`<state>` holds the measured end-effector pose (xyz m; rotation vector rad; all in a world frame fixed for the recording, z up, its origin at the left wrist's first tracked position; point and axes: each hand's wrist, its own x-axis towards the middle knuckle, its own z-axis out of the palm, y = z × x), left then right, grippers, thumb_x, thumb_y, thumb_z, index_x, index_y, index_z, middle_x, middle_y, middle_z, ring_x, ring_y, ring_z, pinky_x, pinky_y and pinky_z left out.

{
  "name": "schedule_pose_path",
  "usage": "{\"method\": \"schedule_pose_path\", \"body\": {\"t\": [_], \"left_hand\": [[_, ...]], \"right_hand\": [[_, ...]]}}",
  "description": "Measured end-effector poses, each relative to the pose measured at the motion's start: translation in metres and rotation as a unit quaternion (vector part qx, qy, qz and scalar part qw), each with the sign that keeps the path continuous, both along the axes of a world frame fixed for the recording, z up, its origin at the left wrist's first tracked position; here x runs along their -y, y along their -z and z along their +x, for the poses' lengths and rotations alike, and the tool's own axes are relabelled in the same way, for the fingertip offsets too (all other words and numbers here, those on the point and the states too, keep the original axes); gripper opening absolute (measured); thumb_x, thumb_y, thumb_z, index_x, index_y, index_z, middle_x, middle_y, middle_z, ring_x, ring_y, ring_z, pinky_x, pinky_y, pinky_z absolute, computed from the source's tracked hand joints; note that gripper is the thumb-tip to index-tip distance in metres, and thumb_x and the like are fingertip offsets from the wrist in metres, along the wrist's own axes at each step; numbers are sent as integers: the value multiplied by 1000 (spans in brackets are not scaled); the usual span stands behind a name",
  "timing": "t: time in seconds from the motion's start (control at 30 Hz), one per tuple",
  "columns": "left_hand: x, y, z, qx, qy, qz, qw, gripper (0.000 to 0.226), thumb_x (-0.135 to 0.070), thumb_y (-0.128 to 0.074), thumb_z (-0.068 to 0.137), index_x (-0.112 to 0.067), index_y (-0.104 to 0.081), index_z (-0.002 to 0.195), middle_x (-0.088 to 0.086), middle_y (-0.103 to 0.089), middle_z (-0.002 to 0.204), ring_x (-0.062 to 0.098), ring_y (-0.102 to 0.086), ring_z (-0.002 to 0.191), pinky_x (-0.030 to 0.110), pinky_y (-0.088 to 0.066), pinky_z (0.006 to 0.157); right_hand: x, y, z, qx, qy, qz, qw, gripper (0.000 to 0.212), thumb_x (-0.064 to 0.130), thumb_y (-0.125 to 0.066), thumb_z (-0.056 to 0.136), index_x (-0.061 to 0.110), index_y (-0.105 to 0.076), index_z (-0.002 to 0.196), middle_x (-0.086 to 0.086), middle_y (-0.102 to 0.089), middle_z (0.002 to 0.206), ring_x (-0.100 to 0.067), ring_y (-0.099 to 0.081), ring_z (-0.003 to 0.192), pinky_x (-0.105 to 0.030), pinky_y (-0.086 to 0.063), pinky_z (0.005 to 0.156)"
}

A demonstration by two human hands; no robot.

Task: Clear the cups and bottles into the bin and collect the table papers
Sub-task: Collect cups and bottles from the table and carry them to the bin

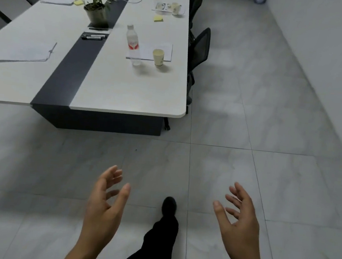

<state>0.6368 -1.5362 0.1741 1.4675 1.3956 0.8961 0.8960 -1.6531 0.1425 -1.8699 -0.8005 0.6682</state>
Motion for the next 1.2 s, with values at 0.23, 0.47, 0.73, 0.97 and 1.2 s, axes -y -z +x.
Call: {"method": "schedule_pose_path", "body": {"t": [0.23,0.47,0.73,0.97,1.2], "left_hand": [[-151,23,161,22,12,-3,1000,45,-20,-62,93,-33,-46,133,-9,-59,128,1,-58,115,21,-51,88],[-304,-30,304,6,59,69,996,47,-19,-62,96,-23,-46,139,-13,-58,130,-5,-56,117,8,-47,85],[-408,-2,405,-36,-49,48,997,45,-23,-61,95,-33,-44,135,-15,-58,131,-8,-55,116,7,-46,83],[-453,-17,450,-76,-213,37,973,49,-24,-64,93,-34,-45,136,-18,-57,130,-3,-55,118,22,-47,90],[-484,-5,431,-60,-365,1,929,48,-22,-63,94,-33,-44,137,-20,-55,131,-6,-54,118,17,-44,89]], "right_hand": [[-123,-4,144,38,30,-23,999,66,31,-73,86,37,-40,143,20,-51,135,3,-54,118,-25,-48,92],[-253,-45,286,64,71,45,994,65,24,-74,87,26,-43,144,11,-54,135,-5,-57,120,-27,-49,92],[-415,-1,408,15,-23,35,999,64,25,-74,86,29,-43,143,11,-53,137,-6,-56,121,-32,-51,95],[-584,-18,469,-4,-225,15,974,65,30,-72,88,30,-41,146,17,-51,134,3,-52,120,-22,-47,93],[-718,-18,440,19,-374,18,927,65,30,-71,89,31,-40,146,15,-52,134,3,-53,119,-23,-47,91]]}}
